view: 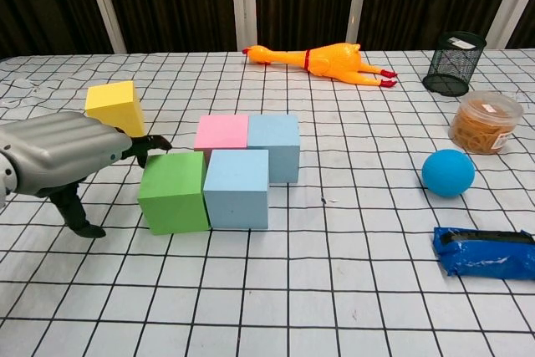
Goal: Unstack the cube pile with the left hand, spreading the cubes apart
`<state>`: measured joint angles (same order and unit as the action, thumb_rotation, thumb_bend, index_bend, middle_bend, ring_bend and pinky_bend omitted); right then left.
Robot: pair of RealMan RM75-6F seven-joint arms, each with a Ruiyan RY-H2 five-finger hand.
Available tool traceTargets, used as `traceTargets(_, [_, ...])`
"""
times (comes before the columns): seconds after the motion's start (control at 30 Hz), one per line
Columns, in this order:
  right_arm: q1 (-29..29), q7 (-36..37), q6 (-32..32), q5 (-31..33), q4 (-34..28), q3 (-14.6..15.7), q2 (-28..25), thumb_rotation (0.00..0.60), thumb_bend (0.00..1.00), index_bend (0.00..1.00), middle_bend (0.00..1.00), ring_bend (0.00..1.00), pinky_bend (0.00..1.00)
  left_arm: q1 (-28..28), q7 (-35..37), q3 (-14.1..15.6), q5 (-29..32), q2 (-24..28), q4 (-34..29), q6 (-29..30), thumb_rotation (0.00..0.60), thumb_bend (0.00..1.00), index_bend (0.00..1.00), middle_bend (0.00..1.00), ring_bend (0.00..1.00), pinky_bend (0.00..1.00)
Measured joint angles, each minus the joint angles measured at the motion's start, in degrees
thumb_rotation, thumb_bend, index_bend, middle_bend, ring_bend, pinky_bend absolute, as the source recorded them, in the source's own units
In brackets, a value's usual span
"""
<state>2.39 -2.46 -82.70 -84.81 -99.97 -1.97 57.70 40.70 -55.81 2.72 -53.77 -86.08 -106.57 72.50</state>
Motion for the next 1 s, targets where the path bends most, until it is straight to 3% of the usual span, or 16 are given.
traceTargets(0.27, [0.13, 0.19, 0.35, 0.08, -0.01, 0.09, -0.19, 0.6, 0.0, 0.16, 0.02, 0.12, 0.0, -0.55, -2.27, -0.96, -0.47, -3.68, 1.11, 2.45, 0.6, 0.0, 0.04, 0.22, 0.21, 0.35])
traceTargets(0.8, [0.67, -1.1, 1.41, 0.33, -0.03, 0.25, 0.34, 0.6, 0.0, 0.16, 0.02, 0.12, 0.0, -0.21, -5.58, -3.27, -1.01, -10.49, 5.84, 3.21, 0.6, 0.03, 0.08, 0.28, 0.3, 0.47])
traceTargets(1.0, [0.9, -1.38, 1.91, 0.59, -0.22, 0.32, 0.32, 0.6, 0.0, 0.16, 0.02, 0.12, 0.0, 0.09, -7.08, -3.53, -2.49, -12.36, 7.98, 3.81, 0.6, 0.17, 0.12, 0.37, 0.4, 0.54])
